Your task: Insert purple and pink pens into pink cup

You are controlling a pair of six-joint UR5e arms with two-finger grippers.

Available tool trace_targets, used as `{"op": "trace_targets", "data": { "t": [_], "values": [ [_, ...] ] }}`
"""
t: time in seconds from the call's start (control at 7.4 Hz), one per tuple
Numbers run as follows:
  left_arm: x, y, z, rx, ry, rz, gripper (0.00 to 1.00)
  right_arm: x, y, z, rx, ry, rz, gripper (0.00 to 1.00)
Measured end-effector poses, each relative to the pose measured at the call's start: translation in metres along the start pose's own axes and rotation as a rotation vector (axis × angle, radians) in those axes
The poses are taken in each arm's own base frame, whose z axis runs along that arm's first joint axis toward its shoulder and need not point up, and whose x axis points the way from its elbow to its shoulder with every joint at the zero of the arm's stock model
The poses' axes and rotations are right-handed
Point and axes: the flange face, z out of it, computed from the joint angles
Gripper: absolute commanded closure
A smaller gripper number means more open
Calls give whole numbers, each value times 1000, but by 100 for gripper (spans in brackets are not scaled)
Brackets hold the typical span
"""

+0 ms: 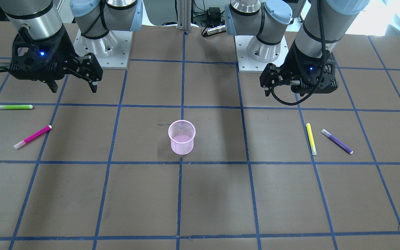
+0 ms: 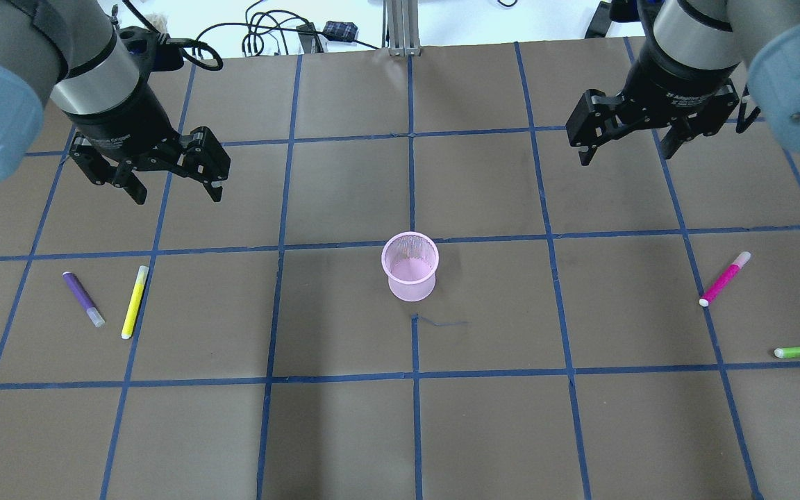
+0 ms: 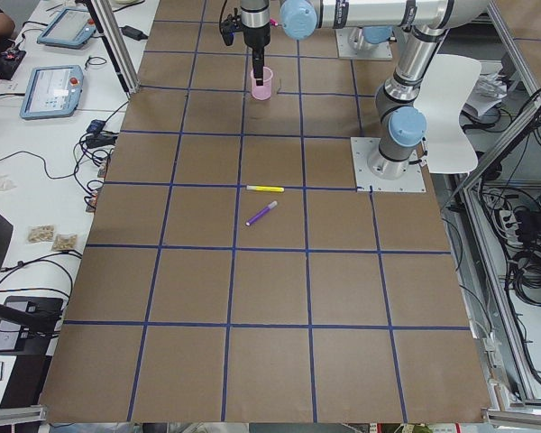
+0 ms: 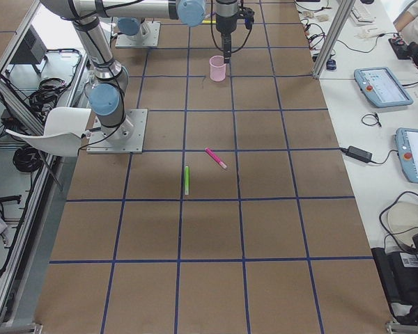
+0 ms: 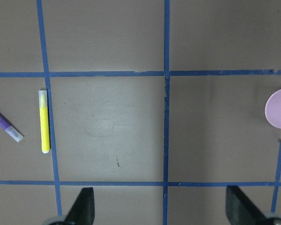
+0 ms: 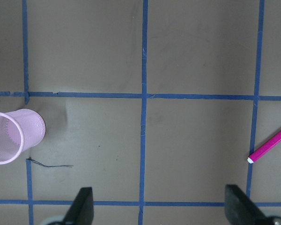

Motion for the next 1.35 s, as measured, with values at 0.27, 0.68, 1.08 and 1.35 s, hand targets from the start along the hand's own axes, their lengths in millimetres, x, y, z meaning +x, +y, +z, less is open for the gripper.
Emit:
{"op": "trace_targets", "data": {
  "t": [0.27,0.68,1.08,1.35],
  "values": [
    [0,1,0,-5,-1,1,0,1,-1,1,4,5,-6,0],
    [-2,2,0,-10,-2,6,0,12,4,9,-18,10,-199,0],
    [-26,-2,1,-21,-4,-33,0,78,17,75,-136,-43,-519,0],
    [-81,-9,12,-46,10,-95,0,148,31,113,-156,-93,-744,0]
  ]
}}
